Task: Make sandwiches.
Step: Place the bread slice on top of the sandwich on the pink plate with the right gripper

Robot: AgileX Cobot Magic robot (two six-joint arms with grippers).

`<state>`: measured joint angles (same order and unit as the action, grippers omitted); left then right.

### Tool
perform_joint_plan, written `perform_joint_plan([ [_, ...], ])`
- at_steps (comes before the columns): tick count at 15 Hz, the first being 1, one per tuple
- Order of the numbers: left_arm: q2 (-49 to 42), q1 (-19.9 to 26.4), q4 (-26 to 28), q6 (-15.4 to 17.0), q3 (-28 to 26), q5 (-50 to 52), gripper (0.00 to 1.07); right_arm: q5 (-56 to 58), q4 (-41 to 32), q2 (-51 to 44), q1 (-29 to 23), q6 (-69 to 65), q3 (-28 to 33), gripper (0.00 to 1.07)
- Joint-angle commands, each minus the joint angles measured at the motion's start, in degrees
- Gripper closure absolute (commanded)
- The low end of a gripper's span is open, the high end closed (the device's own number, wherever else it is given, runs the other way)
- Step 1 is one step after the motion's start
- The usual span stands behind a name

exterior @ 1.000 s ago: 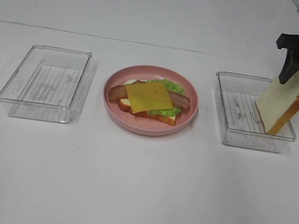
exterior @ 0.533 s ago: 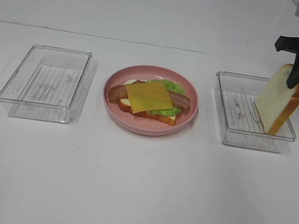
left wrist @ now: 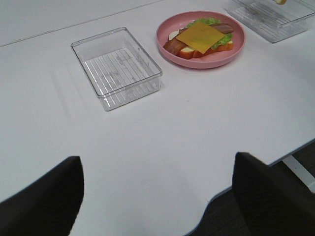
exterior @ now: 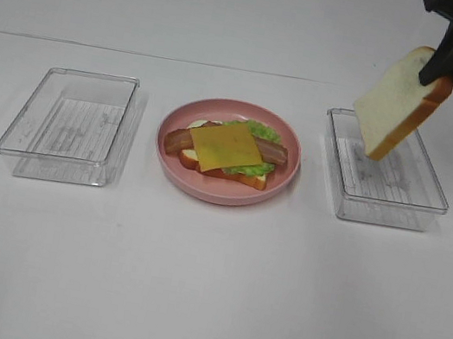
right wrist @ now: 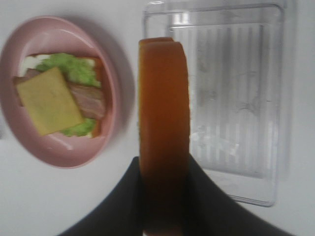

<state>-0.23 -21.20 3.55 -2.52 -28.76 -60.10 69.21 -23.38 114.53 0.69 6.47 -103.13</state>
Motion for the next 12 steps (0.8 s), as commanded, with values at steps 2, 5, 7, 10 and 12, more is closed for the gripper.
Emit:
perform_joint_plan([
  [2,-1.4,-0.2,0.2,-0.3,0.1,0.5,0.27,1.6,-12.5,-1.5,-0.8,2.9,0.9,1.07],
  [5,-1.4,-0.2,0.2,-0.3,0.1,0.5,0.27,-5.3,-21.6,-1.5,-5.3,6.5,9.7,1.07],
  [7,-1.4,-0.2,0.2,-0.3,0.1,0.5,0.27,-14.7,-28.5,-1.1,-8.3,7.4,15.4,1.07],
  [10,-1.4,-0.2,0.2,-0.3,0.1,0.5,0.27,-19.7,-37.6,0.7,-10.2,11.7,19.9,1.07],
  [12,-1.4,-0.2,0.2,-0.3,0.1,0.5,0.27,-20.3,-45.9,3.0,-10.8,15.7,21.8,1.07],
])
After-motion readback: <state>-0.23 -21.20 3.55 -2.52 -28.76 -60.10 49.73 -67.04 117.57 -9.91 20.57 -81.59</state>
